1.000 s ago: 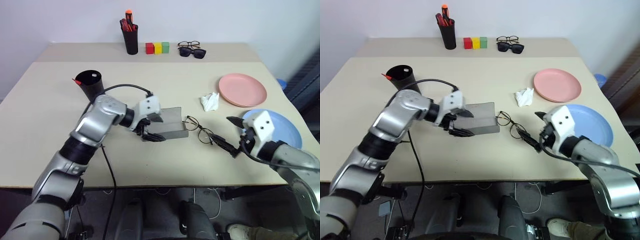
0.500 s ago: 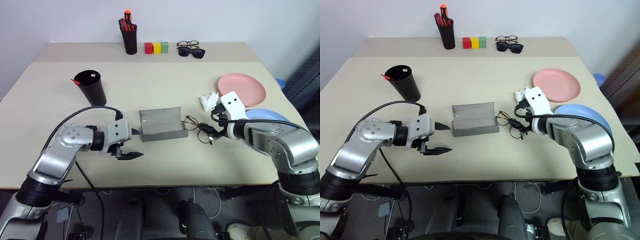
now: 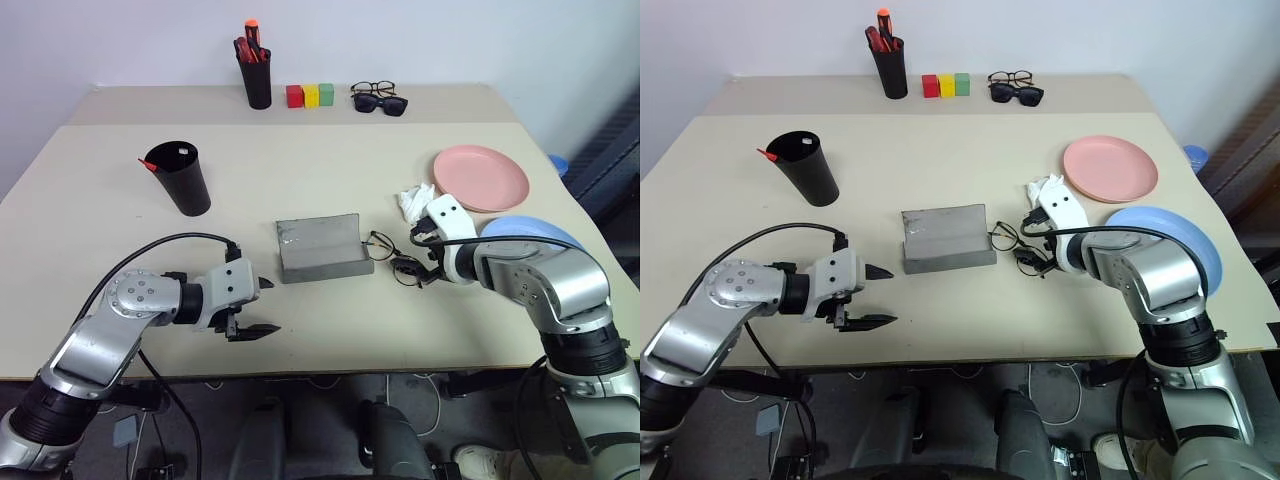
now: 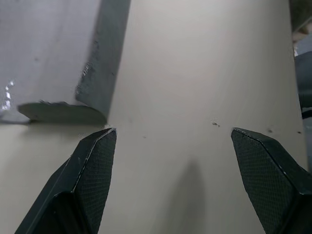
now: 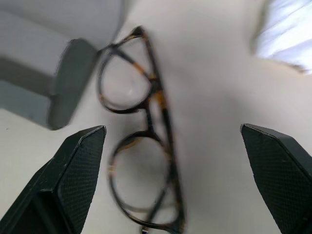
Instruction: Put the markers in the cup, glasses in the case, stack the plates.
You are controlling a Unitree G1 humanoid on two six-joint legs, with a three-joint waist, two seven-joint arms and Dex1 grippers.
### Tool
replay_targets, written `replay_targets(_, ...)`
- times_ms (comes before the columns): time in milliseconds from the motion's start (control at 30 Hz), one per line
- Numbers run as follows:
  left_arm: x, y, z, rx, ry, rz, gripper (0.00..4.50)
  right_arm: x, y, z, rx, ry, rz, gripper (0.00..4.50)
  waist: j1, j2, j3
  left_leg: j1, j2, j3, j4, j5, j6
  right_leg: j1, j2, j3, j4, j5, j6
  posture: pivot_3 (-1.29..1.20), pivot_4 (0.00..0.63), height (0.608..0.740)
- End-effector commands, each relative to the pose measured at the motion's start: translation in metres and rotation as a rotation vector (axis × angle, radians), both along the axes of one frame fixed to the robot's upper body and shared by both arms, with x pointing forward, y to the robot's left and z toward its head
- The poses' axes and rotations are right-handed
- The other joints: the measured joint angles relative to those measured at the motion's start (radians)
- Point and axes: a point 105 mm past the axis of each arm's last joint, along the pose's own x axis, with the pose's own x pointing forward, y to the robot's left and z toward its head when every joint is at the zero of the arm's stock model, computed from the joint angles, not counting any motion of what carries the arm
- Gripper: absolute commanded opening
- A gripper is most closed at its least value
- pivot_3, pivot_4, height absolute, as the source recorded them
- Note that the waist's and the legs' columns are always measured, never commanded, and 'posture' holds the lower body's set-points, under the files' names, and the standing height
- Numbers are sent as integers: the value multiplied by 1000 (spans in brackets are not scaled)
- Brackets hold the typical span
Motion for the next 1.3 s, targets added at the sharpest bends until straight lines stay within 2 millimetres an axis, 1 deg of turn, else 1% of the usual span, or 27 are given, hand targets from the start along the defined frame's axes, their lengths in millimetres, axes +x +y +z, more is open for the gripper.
replay_targets(33, -3, 2, 13, -9, -43, 9, 3810, 7, 7, 13, 9, -56, 26, 4500, -1, 0, 0, 0, 0, 0, 0, 0, 0, 0, 0, 0, 0, 0, 0, 0, 150, 740)
replay_targets(133, -8, 3, 15, -18, -45, 17, 3810, 9, 10, 12, 16, -57, 33, 4500, 0, 0, 0, 0, 0, 0, 0, 0, 0, 0, 0, 0, 0, 0, 0, 0, 150, 740)
replay_targets(267, -13, -1, 32, -176, -137, 7, 3810, 14, 14, 10, 27, -57, 43, 4500, -4, 0, 0, 0, 0, 0, 0, 0, 0, 0, 0, 0, 0, 0, 0, 0, 150, 740)
replay_targets(367, -16, 2, 38, -221, -185, 0, 3810, 17, 15, 8, 30, -55, 51, 4500, -4, 0, 0, 0, 0, 0, 0, 0, 0, 0, 0, 0, 0, 0, 0, 0, 150, 740)
replay_targets(433, -20, 7, 35, -267, -57, -2, 3810, 18, 16, 7, 32, -55, 56, 4500, -3, 0, 0, 0, 0, 0, 0, 0, 0, 0, 0, 0, 0, 0, 0, 0, 150, 740)
replay_targets(500, -18, 11, 36, -298, -24, 7, 3810, 18, 17, 7, 33, -54, 63, 4500, -3, 0, 0, 0, 0, 0, 0, 0, 0, 0, 0, 0, 0, 0, 0, 0, 150, 740)
replay_targets(533, -17, 12, 38, -300, -37, 6, 3810, 18, 18, 6, 33, -54, 64, 4500, -3, 0, 0, 0, 0, 0, 0, 0, 0, 0, 0, 0, 0, 0, 0, 0, 150, 740)
replay_targets(667, -21, 13, 45, -342, 28, -38, 3810, 18, 18, 5, 32, -51, 69, 4500, -3, 0, 0, 0, 0, 0, 0, 0, 0, 0, 0, 0, 0, 0, 0, 0, 150, 740)
replay_targets(1067, -15, 6, 51, -334, 9, -83, 3810, 14, 13, 2, 25, -38, 60, 4500, -4, 0, 0, 0, 0, 0, 0, 0, 0, 0, 0, 0, 0, 0, 0, 0, 150, 740)
replay_targets(1167, -15, 4, 51, -332, 6, -86, 3839, 14, 12, 2, 25, -37, 58, 3626, -4, 0, 0, 0, 0, 0, 0, 0, 0, 0, 0, 0, 0, 0, 0, 0, 150, 740)
replay_targets(1200, -15, 4, 51, -331, 2, -85, 3839, 14, 12, 1, 26, -36, 58, 3177, -4, 0, 0, 0, 0, 0, 0, 0, 0, 0, 0, 0, 0, 0, 0, 0, 150, 740)
replay_targets(1300, -15, 4, 52, -323, -8, -88, 3839, 13, 13, 0, 28, -33, 58, 1598, -4, 0, 0, 0, 0, 0, -1, 0, 0, 0, 0, 0, 0, 0, 0, 0, 150, 740)
